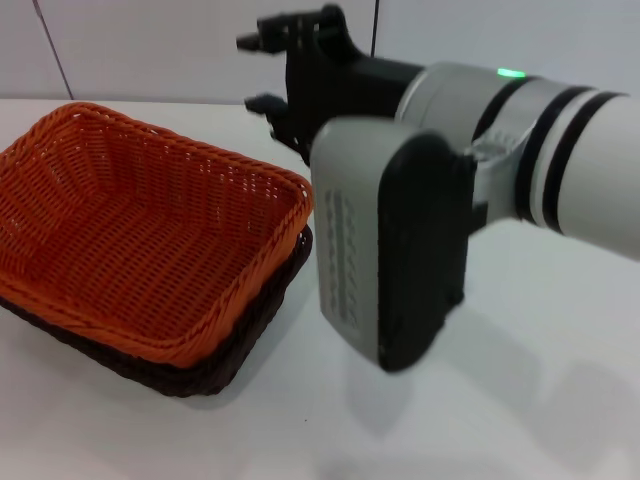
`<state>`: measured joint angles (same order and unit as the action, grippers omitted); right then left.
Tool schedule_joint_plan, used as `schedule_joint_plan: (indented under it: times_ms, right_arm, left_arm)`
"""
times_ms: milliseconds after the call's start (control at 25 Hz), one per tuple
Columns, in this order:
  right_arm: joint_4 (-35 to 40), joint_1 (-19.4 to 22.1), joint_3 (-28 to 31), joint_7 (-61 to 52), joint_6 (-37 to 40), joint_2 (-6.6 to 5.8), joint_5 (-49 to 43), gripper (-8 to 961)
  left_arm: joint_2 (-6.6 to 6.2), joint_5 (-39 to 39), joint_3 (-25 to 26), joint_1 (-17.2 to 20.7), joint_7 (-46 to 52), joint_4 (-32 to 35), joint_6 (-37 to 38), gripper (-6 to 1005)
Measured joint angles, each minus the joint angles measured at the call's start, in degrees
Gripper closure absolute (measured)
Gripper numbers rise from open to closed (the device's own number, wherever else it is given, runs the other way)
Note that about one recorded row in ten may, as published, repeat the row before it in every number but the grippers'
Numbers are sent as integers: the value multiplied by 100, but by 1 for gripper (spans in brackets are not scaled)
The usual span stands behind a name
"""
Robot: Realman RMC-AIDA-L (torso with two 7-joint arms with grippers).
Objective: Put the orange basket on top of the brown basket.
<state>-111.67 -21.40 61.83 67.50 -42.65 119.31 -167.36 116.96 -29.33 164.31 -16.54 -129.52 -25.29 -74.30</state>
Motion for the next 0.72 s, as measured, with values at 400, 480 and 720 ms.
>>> schedule_joint_plan:
  times_ms: [400,480,720]
  right_arm:
    - [805,348,-24,-1111,2357,24,3,500]
    - [1228,659,-134,-1533,3554,28,8,495]
    - [2023,1051,-254,-2247,5359,34,116,481]
  left_arm:
    - [-123,-552,-112,52,-37,-41,502,339]
    - [-131,-585,-112,62,-31,-56,506,339]
    - [-180,-602,-173,169,-31,-55,512,339]
